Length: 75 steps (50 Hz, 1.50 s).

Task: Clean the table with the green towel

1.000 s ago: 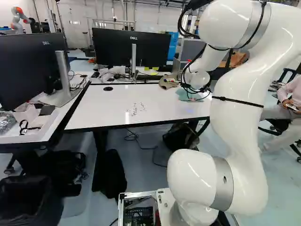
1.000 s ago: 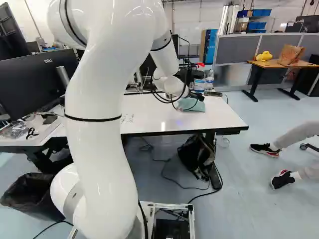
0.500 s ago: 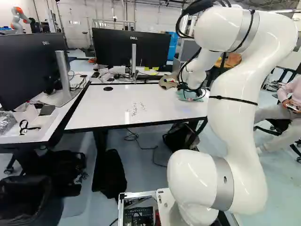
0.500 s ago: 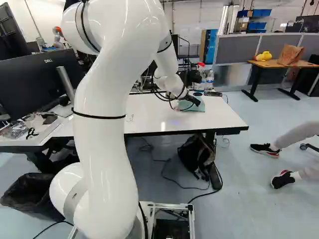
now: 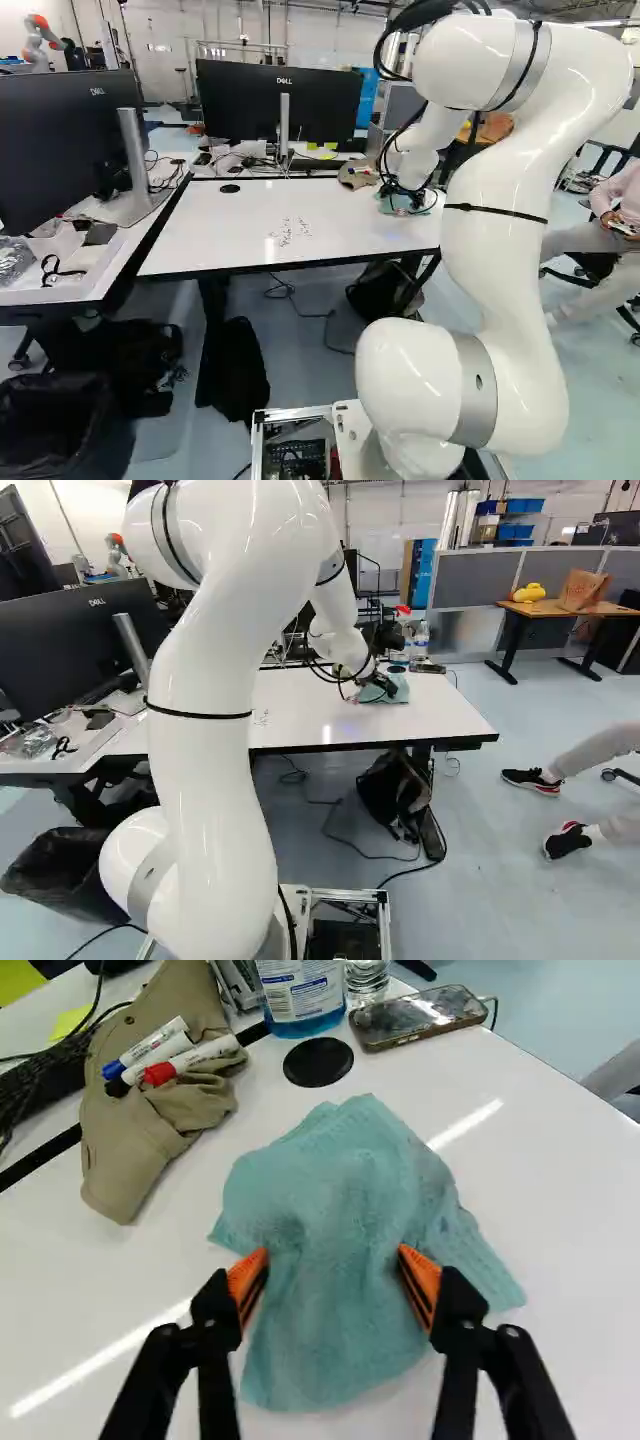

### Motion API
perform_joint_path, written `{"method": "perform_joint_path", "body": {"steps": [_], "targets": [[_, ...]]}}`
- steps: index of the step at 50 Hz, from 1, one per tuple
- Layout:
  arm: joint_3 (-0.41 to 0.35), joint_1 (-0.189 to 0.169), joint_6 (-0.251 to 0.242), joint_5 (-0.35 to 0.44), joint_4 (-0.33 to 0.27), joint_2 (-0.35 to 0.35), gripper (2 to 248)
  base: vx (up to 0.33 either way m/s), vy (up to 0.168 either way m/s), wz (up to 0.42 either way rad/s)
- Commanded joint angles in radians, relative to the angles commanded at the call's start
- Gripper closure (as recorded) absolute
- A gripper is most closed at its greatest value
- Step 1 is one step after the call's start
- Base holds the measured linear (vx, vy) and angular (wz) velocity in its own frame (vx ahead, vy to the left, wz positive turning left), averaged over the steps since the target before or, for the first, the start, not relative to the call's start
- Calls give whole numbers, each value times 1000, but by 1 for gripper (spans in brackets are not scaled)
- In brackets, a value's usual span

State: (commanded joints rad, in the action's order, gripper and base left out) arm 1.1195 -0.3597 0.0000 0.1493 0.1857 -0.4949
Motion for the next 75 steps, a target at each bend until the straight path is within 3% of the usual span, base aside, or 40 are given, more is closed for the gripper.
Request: {"method": "perform_joint_path", "body": {"steps": [2,3,7,8,13,14,18,19,75], "targets": [[0,0,0,0,0,0,64,0,0,0],[0,0,0,0,0,0,99,0,0,0],[0,0,0,0,0,0,99,0,0,0],[0,0,0,0,0,0,134,0,0,0],[0,0,0,0,0,0,134,0,0,0],[0,0,0,0,0,0,170,0,0,0],[0,0,0,0,0,0,170,0,0,0],[0,0,0,0,0,0,202,0,0,0],[-26,0,0,0,0,119,209,0,0,0]]}}
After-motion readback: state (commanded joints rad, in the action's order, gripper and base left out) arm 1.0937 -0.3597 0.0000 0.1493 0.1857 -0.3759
